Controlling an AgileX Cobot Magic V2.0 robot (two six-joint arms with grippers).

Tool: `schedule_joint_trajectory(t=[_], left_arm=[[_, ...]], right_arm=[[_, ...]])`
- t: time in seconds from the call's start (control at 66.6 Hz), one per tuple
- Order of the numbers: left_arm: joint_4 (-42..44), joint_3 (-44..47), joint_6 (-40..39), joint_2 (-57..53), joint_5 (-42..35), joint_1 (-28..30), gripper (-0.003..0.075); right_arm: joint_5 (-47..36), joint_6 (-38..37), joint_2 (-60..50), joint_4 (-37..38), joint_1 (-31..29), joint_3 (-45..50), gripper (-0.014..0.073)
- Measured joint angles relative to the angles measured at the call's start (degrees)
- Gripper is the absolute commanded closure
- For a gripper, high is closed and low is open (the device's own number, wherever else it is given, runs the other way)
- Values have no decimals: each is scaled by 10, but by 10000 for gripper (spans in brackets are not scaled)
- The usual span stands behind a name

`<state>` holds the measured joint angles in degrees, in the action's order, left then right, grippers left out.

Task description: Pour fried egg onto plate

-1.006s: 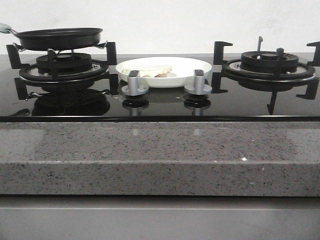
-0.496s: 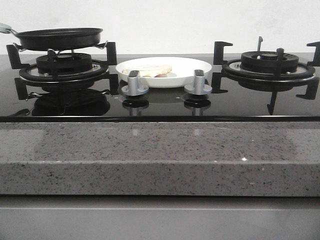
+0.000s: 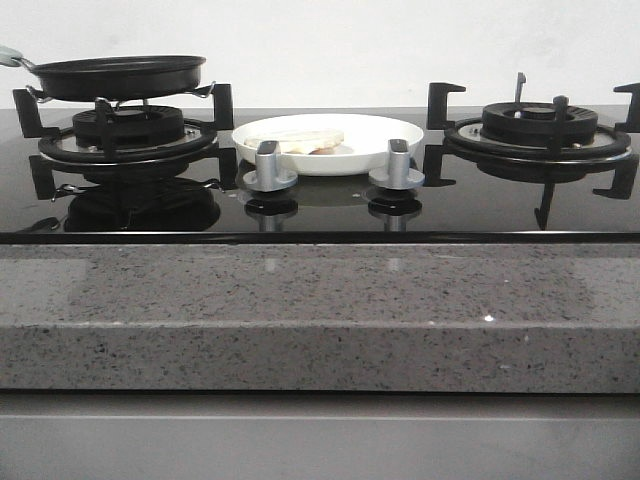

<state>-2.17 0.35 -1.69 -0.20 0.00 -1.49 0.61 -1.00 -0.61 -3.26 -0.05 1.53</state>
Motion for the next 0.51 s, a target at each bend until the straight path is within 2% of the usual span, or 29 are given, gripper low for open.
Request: schedule_joint_trajectory(t=[0.511], left_arm=[[0, 0, 0, 0, 0, 0, 740]], right_arm=[[-1, -3, 0, 1, 0, 0, 660]])
